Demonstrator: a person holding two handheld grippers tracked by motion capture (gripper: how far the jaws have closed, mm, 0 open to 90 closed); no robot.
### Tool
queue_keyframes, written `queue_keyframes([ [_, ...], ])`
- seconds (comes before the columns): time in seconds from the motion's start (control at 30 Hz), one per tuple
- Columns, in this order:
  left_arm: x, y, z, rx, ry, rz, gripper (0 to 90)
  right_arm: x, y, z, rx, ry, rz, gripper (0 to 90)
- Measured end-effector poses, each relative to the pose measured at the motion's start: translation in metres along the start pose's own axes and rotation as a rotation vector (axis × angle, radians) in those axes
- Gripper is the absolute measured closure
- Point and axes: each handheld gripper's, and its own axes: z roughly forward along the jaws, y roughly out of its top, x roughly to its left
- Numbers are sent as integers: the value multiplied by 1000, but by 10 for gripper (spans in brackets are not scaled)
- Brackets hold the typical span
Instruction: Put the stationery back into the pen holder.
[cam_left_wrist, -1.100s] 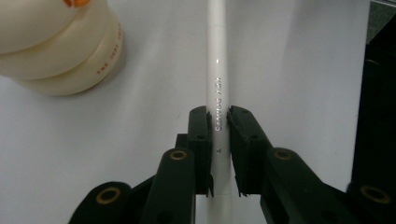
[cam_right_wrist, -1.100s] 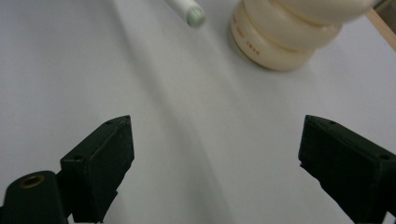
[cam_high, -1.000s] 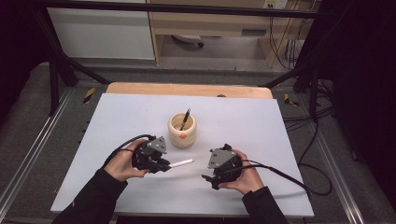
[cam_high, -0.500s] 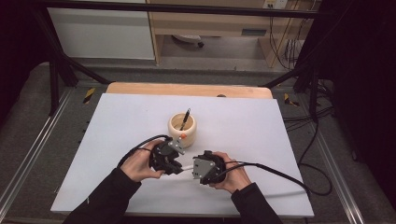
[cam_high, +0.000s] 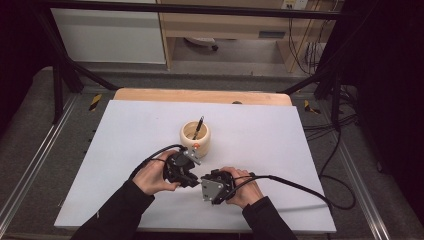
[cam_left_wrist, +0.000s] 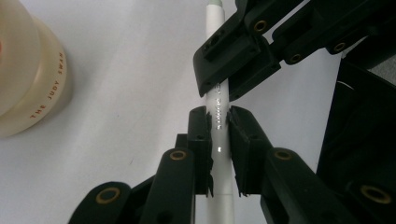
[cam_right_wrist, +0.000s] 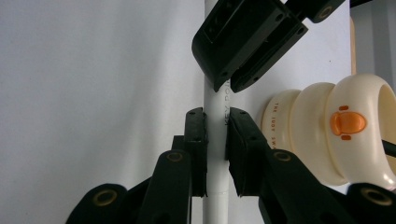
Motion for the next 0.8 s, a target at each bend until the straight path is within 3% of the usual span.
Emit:
queue_keyframes([
  [0.1,2,-6,-4,-59,18,15,754,-1,-1,-1,9,-3,23,787],
  [0.2,4,-17,-11,-98,66,48,680,-4,-4,-2,23,-15,45,787],
  [0.33,8,-39,-21,-135,114,37,509,-11,-15,-5,28,-28,122,787],
  [0.5,13,-67,-25,-153,180,11,296,-19,-28,-8,14,-44,242,787],
  [0.63,17,-87,-25,-162,225,-36,204,-26,-34,-13,-6,-72,342,787],
  [0.8,22,-109,-23,-200,278,-110,151,-37,-35,-20,-64,-108,486,787],
])
